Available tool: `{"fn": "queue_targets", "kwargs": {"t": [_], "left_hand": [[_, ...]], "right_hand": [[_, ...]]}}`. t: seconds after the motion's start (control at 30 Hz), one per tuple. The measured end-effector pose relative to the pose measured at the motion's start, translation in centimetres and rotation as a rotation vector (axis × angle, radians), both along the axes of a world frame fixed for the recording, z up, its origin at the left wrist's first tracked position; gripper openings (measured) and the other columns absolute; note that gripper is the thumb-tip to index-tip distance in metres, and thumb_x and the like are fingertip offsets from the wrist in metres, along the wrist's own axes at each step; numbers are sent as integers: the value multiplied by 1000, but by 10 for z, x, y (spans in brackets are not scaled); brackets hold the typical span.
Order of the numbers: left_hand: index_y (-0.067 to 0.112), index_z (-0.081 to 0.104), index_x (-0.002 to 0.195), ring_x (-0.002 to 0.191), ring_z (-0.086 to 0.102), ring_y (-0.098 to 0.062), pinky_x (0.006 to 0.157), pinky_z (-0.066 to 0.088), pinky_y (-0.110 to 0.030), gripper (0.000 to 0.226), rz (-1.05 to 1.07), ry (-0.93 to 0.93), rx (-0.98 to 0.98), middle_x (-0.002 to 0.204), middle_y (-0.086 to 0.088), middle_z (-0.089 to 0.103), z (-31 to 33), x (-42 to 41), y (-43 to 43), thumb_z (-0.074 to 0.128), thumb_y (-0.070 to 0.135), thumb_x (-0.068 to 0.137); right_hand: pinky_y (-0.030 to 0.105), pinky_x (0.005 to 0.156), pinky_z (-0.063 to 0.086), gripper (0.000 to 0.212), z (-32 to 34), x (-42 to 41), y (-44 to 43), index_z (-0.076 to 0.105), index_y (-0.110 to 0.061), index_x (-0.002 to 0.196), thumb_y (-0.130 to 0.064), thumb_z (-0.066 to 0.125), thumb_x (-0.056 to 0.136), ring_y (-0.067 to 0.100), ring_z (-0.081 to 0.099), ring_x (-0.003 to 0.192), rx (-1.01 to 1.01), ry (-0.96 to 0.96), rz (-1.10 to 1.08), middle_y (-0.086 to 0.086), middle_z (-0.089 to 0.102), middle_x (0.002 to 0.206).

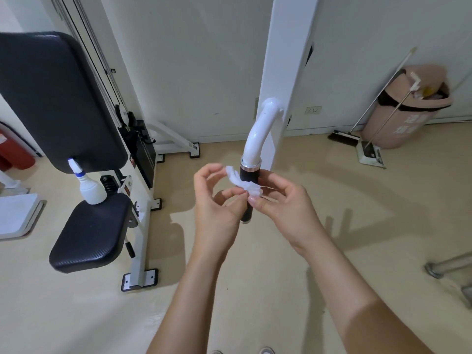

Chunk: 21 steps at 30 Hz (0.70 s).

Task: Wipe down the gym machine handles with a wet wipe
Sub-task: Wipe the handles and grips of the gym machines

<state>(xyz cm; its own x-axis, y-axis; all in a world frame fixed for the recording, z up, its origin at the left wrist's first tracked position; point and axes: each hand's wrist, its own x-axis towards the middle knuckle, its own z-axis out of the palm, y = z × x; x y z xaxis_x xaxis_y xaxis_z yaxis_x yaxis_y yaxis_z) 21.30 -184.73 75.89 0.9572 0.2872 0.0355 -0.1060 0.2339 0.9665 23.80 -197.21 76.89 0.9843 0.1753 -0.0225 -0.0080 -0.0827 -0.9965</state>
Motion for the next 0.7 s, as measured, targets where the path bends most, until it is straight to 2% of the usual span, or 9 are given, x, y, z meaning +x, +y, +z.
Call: {"fn": "queue_targets", "kwargs": {"t": [0.1, 0.17, 0.27, 0.4, 0.47, 0.53, 0.6, 0.67, 0.7], "left_hand": [[16, 54, 92, 72, 64, -6, 53, 47, -12, 29, 186, -11, 111, 89, 12, 67, -6, 2, -12, 64, -9, 81], [18, 62, 86, 73, 64, -1, 61, 47, -10, 25, 264, -95, 284, 92, 3, 65, -12, 5, -11, 68, -5, 80], [11, 71, 92, 77, 62, 2, 72, 47, -11, 15, 377, -204, 492, 91, 7, 68, -25, 6, -11, 73, 5, 79], [11, 68, 115, 79, 58, 16, 74, 50, -13, 36, 510, -203, 544, 102, 17, 67, -36, 4, -27, 72, 19, 80], [18, 63, 124, 74, 59, 9, 70, 56, -30, 43, 479, -132, 448, 101, 25, 67, -37, 9, -31, 67, 23, 82], [25, 60, 127, 68, 58, 3, 70, 56, -36, 44, 422, -65, 384, 91, 25, 69, -36, 14, -29, 63, 28, 84], [33, 63, 123, 65, 56, -1, 69, 54, -29, 36, 272, -16, 387, 82, 11, 72, -32, 16, -15, 62, 27, 87], [33, 70, 109, 78, 63, 4, 76, 50, -15, 30, 52, 29, 285, 87, 17, 73, -25, 20, 8, 62, 12, 90], [27, 72, 105, 91, 65, 4, 86, 50, -17, 29, -44, 47, 223, 95, 17, 73, -21, 24, 20, 61, 5, 89]], "right_hand": [[38, 80, 57, 25, -2, -1, 11, 66, -25, 97, -7, 71, 80, 13, 71, 81, -142, -84, -195, -9, 72, 95], [37, 74, 58, 21, -1, -2, 17, 64, -26, 86, -8, 70, 79, 11, 70, 70, -189, -128, -268, -10, 71, 86], [34, 71, 57, 19, 0, -1, 17, 64, -26, 74, -10, 73, 78, 11, 69, 67, -172, -121, -302, -8, 71, 74], [35, 78, 57, 6, 6, 11, 9, 73, -19, 75, -18, 71, 80, 10, 69, 72, -268, -104, -243, -6, 73, 73], [32, 79, 56, 9, 12, 16, 10, 74, -19, 90, -21, 68, 83, 8, 68, 74, -317, -118, -174, -6, 73, 75], [21, 69, 51, 22, 18, 18, 11, 70, -26, 106, -23, 67, 84, 4, 64, 66, -377, -134, -103, -7, 70, 73], [22, 66, 49, 22, 25, 22, 12, 72, -31, 105, -24, 67, 84, 10, 63, 70, -453, -167, -69, -5, 71, 73], [28, 75, 52, 16, 30, 24, 11, 75, -30, 97, -23, 67, 84, 14, 67, 80, -480, -176, -57, -3, 73, 80], [29, 78, 53, 15, 31, 25, 11, 75, -29, 95, -22, 67, 84, 12, 67, 82, -484, -175, -48, -4, 74, 82]]}}
